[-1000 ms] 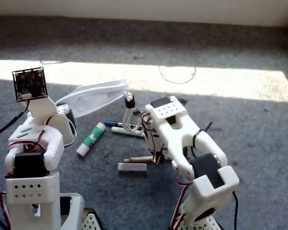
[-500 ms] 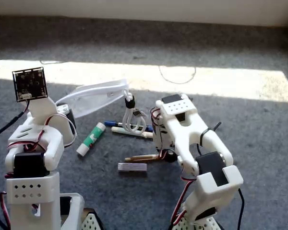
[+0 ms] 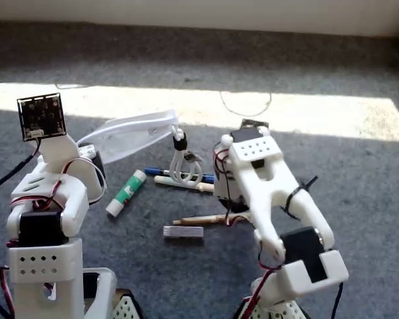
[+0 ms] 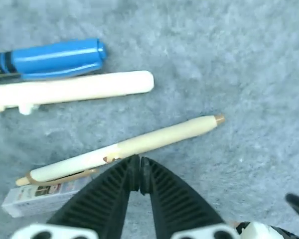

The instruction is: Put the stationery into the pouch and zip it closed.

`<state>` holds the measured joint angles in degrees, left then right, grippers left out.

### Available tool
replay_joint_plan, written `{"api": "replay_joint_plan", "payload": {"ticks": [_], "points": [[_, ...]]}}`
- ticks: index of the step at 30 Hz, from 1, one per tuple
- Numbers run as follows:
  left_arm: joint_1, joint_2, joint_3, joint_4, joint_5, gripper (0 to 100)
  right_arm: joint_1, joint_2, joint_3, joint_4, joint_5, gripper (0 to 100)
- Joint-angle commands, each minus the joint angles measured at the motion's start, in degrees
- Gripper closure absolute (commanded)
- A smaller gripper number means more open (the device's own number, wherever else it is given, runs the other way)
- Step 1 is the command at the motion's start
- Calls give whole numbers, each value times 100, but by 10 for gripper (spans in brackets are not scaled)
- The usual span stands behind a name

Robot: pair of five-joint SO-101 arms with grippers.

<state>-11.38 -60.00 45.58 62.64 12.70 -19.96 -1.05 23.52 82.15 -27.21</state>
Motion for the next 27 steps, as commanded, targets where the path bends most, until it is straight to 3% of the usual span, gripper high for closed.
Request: {"api": "replay_joint_plan", "payload": {"ticks": [1,7,12,18,25,27], "points": [[-48,-13,57,-70,-53,989,119,-980,277,-330,62,994],[-48,-13,57,-70,-53,989,136,-1622,1305,-1490,53,994],[-48,-13,75,-79,-185,989,136,-1736,1754,-1789,-9,994],[-48,-22,101,-97,-185,989,136,-1736,1780,-1789,-1222,985],[-48,-22,101,-97,-185,989,119,-1736,1824,-1684,-2092,714],[-48,-22,101,-97,-185,989,110,-1736,1807,-1552,-2110,697]]}}
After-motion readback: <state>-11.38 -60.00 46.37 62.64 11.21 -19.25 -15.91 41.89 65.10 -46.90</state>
